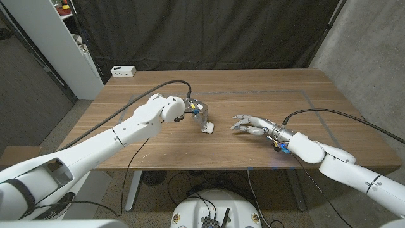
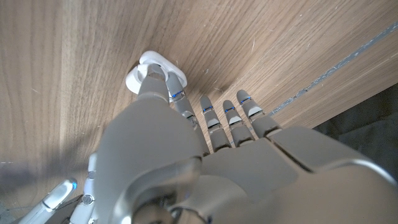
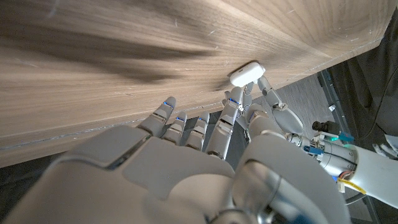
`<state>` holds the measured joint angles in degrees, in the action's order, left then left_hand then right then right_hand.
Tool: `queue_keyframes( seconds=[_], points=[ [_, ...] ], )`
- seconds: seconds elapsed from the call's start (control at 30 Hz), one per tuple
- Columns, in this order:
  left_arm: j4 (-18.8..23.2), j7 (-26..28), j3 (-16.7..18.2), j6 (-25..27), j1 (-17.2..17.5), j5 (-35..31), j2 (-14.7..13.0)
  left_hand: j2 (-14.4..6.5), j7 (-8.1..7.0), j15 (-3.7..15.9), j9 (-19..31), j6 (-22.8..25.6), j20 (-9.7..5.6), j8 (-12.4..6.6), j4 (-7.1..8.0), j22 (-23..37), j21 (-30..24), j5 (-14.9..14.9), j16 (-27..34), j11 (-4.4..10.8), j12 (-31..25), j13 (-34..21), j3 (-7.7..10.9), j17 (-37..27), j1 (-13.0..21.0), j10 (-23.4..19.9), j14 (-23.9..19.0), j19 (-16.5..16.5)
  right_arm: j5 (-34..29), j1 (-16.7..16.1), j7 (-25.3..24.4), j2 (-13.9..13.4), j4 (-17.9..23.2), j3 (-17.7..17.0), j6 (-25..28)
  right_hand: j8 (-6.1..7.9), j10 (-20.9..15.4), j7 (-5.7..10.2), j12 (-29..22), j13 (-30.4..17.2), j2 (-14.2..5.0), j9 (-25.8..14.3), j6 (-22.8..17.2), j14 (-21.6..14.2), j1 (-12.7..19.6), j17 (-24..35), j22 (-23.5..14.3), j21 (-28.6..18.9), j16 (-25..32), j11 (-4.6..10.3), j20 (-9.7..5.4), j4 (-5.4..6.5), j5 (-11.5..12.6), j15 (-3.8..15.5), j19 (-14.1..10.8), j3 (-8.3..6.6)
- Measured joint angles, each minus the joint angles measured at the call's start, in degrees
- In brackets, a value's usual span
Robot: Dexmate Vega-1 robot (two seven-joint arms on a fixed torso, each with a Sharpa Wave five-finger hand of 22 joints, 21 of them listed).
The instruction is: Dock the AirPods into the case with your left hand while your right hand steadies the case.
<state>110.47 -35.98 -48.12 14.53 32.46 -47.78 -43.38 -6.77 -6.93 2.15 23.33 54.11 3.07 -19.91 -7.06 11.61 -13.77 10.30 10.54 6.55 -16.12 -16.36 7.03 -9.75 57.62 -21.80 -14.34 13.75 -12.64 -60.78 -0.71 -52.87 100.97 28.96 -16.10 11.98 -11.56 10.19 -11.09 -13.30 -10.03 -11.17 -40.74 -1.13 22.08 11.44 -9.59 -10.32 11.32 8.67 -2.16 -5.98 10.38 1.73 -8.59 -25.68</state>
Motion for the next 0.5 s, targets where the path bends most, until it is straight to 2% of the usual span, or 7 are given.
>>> queue_keyframes(
  seconds=[0.2, 0.5],
  points=[
    [-0.7, 0.1, -0.3, -0.8, -0.3, -0.3, 0.3, 0.0, 0.0, 0.0, 0.7, 0.0, 0.0, 0.01, 0.0, 0.0, 0.0, 0.0, 0.0, 0.0, 0.0, 0.0, 0.0, 0.0, 0.0, 0.0, 0.0, 0.0, -2.1, 2.7, 0.9, 1.1, -2.1, 2.0, -1.2, -0.35, 0.3, 0.25, 0.0, 0.0, 0.0, 0.3, 0.8, 0.0, 0.0, 0.0, 0.0, 0.0, 0.0, 0.31, 0.0, 0.0, 0.0, 0.0, 0.0, 0.0],
    [-1.4, 0.1, -0.6, -1.6, -0.7, -0.4, 0.7, 0.3, 0.0, 0.0, 0.6, 0.0, 0.0, 0.19, 0.0, 0.0, 0.0, 0.0, 0.0, 0.0, 0.0, -0.3, 0.0, 0.2, -0.3, 0.0, 0.0, 0.0, -4.8, 6.9, 2.1, 3.3, -6.0, 4.9, -3.4, -1.21, 2.0, 1.37, 0.0, 0.0, 0.0, 0.2, 1.9, 0.7, 0.0, 0.0, 0.0, 0.0, 0.0, 0.49, 0.02, 0.24, 0.0, 0.12, 1.5, -0.25]
  ],
)
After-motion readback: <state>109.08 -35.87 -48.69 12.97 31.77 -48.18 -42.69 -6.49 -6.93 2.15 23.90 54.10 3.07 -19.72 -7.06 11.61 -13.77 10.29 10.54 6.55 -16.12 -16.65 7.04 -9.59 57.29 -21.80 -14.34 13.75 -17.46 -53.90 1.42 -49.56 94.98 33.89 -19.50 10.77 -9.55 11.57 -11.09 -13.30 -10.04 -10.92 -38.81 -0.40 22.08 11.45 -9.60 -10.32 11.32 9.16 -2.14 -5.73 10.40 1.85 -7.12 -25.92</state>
